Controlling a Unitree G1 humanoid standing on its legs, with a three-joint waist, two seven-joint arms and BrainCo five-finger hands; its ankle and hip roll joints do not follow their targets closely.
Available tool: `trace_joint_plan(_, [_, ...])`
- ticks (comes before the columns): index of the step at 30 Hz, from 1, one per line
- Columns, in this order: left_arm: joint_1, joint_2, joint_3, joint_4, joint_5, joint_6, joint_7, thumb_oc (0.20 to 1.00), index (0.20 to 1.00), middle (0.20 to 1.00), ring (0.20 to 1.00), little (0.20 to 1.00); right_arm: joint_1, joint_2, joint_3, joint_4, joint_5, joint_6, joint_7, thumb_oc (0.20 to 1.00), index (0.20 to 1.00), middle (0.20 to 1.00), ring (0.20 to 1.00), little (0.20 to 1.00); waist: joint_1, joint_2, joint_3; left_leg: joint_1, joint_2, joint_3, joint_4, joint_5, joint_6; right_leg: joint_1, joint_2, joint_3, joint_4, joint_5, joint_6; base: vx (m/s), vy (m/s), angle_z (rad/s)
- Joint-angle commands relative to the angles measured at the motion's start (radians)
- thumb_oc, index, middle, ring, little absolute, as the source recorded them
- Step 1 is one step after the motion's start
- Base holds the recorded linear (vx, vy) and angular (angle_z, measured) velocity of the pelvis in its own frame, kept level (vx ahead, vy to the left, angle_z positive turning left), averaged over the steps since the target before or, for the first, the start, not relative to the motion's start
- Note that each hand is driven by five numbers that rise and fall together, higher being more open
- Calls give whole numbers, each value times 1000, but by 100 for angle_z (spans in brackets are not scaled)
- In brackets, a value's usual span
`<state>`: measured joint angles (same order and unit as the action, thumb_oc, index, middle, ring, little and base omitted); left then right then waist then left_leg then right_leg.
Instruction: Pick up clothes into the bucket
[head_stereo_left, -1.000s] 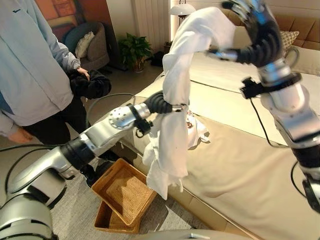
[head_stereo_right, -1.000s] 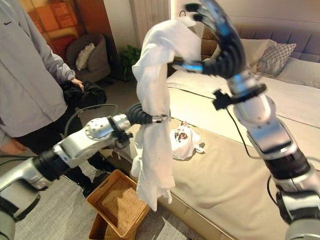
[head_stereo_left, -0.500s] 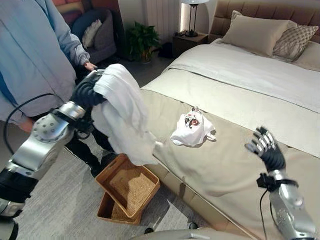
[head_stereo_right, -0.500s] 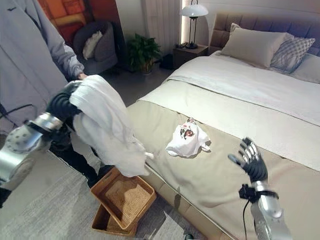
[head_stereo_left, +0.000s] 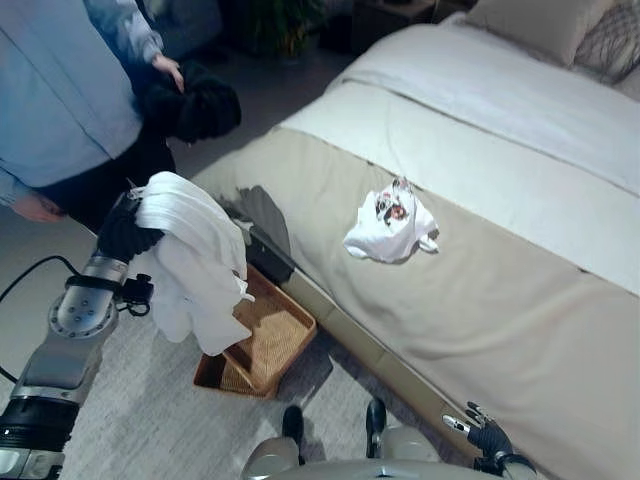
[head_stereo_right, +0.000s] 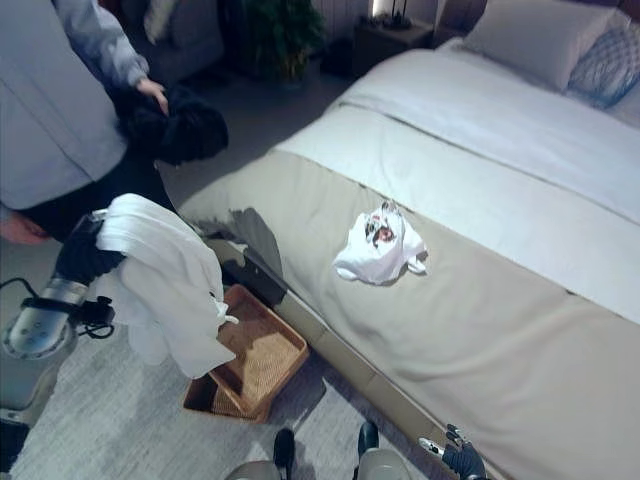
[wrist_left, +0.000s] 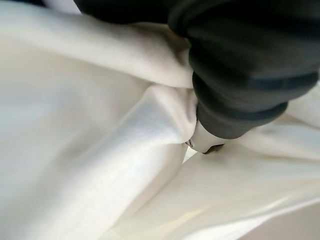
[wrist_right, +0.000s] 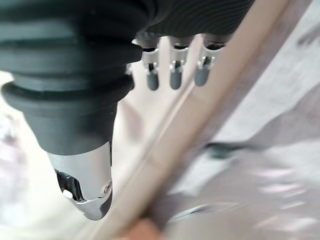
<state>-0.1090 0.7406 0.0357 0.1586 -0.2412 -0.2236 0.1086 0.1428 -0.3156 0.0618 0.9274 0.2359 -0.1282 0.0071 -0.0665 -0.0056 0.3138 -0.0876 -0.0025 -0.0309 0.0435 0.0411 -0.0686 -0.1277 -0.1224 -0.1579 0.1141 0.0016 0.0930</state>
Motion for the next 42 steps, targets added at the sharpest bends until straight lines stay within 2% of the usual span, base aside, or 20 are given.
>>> trace_joint_plan(1, [-92,-20,23,39,53,-64,109,200,200,200,200,200,4,-43,40,-49,-40,-33,-41,1000,1000,1000,1000,1000,-18,-43,30,-119,-34,-5,216,-106,55,-71,-60,20,108,1,28,-149,52,-10])
trace_joint_plan(3, [-119,-27,8,78,46,-72,124,200,200,200,200,200,-4,-48,45,-58,-39,-40,-44,1000,1000,1000,1000,1000,-20,-48,40,-154,-31,-5,247,-112,56,-105,-62,29,131,-5,24,-120,29,-8])
trace_joint_plan(4, [-162,-47,-15,165,31,-70,156,200,200,200,200,200,-21,-55,63,-64,-37,-51,-56,1000,1000,1000,1000,1000,-27,-62,69,-203,-27,-4,296,-122,60,-150,-66,40,169,-11,19,-122,26,-8])
trace_joint_plan(6, [-211,-61,-40,241,17,-72,186,200,200,200,200,200,-41,-59,73,-81,-24,-63,-67,1000,1000,1000,1000,1000,-32,-72,97,-261,-25,-6,356,-142,63,-205,-63,56,214,-24,13,-110,19,-8])
trace_joint_plan(7, [-212,-61,-41,242,17,-73,186,200,200,200,200,200,-41,-59,73,-81,-24,-63,-67,1000,1000,1000,1000,1000,-32,-71,96,-263,-25,-6,358,-143,63,-207,-63,56,216,-24,13,-130,15,-5])
trace_joint_plan(8, [-266,-62,-65,304,0,-77,211,200,200,200,200,200,-62,-63,84,-92,-9,-77,-82,1000,1000,1000,1000,1000,-42,-84,130,-323,-27,-7,418,-154,66,-264,-60,74,264,-30,5,-104,11,-5])
trace_joint_plan(11, [-317,-55,-88,348,-14,-79,231,200,200,200,200,200,-72,-68,92,-114,8,-90,-93,1000,1000,1000,1000,1000,-50,-91,148,-385,-23,-4,466,-162,68,-324,-59,84,303,-40,-1,-129,12,-1])
trace_joint_plan(12, [-366,-38,-111,395,-11,-71,258,200,200,200,200,200,-76,-72,101,-135,13,-101,-106,1000,1000,1000,1000,1000,-59,-100,168,-443,-23,-5,513,-170,71,-377,-58,90,343,-49,-7,-66,6,-4])
trace_joint_plan(14, [-402,-31,-131,444,1,-60,271,200,200,200,200,200,-81,-71,105,-142,20,-107,-116,1000,1000,1000,1000,1000,-65,-105,181,-474,-22,-7,534,-172,72,-404,-56,93,364,-54,-8,-52,4,-2])
trace_joint_plan(15, [-444,-10,-157,465,9,-52,291,200,200,200,200,200,-86,-76,108,-162,33,-115,-128,1000,1000,1000,1000,1000,-69,-109,198,-519,-16,-16,588,-213,68,-444,-47,101,408,-90,-4,-11,-14,-3])
trace_joint_plan(16, [-446,-10,-158,466,9,-52,291,200,200,200,200,200,-86,-76,107,-162,33,-114,-128,1000,1000,1000,1000,1000,-68,-109,197,-521,-15,-16,591,-215,68,-446,-46,102,411,-92,-4,-8,-35,-6])
trace_joint_plan(20, [-549,34,-218,549,-5,-44,316,200,200,200,200,200,-86,-82,123,-189,62,-137,-160,1000,1000,1000,1000,1000,-83,-132,206,-663,-8,-22,668,-226,73,-577,-41,105,468,-93,-1,-48,-28,-6])
trace_joint_plan(24, [-610,50,-250,612,-20,-41,324,200,200,200,200,200,-87,-87,137,-207,74,-150,-173,1000,1000,1000,1000,1000,-93,-144,206,-731,-4,-25,697,-230,75,-645,-37,105,489,-94,1,-9,-6,-1])
trace_joint_plan(25, [-641,55,-264,651,-33,-37,323,316,316,316,316,316,-91,-86,145,-207,81,-156,-182,1000,1000,1000,1000,1000,-97,-147,206,-762,-1,-28,709,-232,75,-678,-39,102,500,-96,3,4,-7,-4])
trace_joint_plan(26, [-643,55,-266,653,-33,-37,323,608,608,608,608,608,-92,-86,144,-207,81,-156,-182,1000,1000,1000,1000,1000,-97,-147,206,-763,-1,-28,710,-232,75,-679,-39,102,501,-96,3,0,0,0])
trace_joint_plan(27, [-665,58,-271,674,-49,-35,325,1000,1000,1000,1000,1000,-96,-89,152,-220,84,-161,-189,1000,1000,1000,1000,1000,-100,-151,206,-786,3,-26,719,-234,74,-700,-38,99,505,-97,5,0,0,0])
trace_joint_plan(35, [-727,12,-284,801,-88,13,336,1000,1000,1000,1000,1000,-124,-74,189,-207,91,-157,-222,1000,1000,1000,1000,1000,-100,-148,206,-795,5,-31,689,-227,74,-713,-43,80,475,-91,12,26,-15,1])
trace_joint_plan(38, [-742,-14,-272,909,-80,55,321,1000,1000,1000,1000,1000,-152,-76,208,-205,96,-151,-227,1000,1000,1000,1000,1000,-98,-146,206,-771,6,-27,649,-218,70,-695,-44,75,445,-84,13,36,-6,4])
trace_joint_plan(42, [-670,-25,-226,946,-39,83,309,1000,1000,1000,1000,1000,-188,-89,216,-226,99,-149,-228,1000,1000,1000,1000,1000,-86,-132,206,-699,8,-12,568,-199,63,-641,-40,81,374,-62,16,38,5,-2])
